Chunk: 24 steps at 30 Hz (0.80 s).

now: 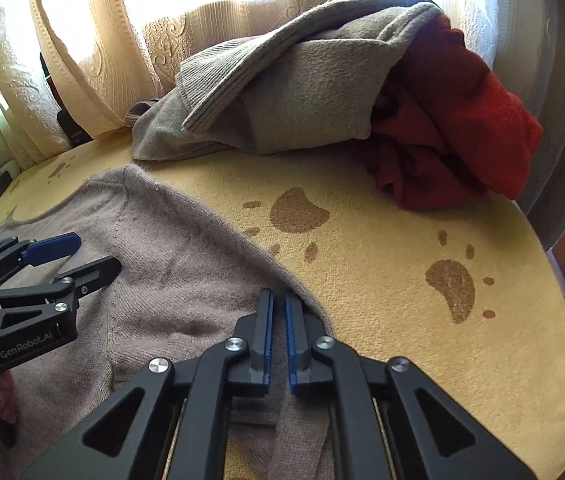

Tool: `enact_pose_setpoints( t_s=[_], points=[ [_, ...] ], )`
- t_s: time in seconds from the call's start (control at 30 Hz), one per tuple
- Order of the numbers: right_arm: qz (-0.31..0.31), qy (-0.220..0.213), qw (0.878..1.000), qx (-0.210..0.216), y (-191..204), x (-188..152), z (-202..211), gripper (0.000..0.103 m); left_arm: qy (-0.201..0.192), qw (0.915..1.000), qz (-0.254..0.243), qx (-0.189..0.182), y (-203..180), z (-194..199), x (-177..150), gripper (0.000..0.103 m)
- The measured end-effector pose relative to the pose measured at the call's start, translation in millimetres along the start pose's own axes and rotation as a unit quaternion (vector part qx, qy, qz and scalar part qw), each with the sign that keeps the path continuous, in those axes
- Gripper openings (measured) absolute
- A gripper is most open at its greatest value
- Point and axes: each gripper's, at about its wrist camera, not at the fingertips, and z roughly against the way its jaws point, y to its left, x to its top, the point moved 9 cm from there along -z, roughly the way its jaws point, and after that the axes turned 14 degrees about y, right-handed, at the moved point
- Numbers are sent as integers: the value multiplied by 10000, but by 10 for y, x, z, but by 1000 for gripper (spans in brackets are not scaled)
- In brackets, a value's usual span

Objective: Fold clothes
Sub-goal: 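Pull the held sleeve outward with the right gripper and lay it straight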

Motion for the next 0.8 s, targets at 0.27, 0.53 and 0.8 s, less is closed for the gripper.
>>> enact_pose_setpoints(
  t_s=[0.27,0.53,0.8],
  points=[
    [1267,181,9912,-324,587,-69,-174,102,-18,10000,63,-62,14,49,-44,69],
    [1051,300,9940,-92,589,-17,-386,102,8,9999,101,-122,-25,33,-75,76],
    [906,-622,9939,-50,408,-155,340,102,94,9996,-63,-241,-73,-17,-85,92]
  ],
)
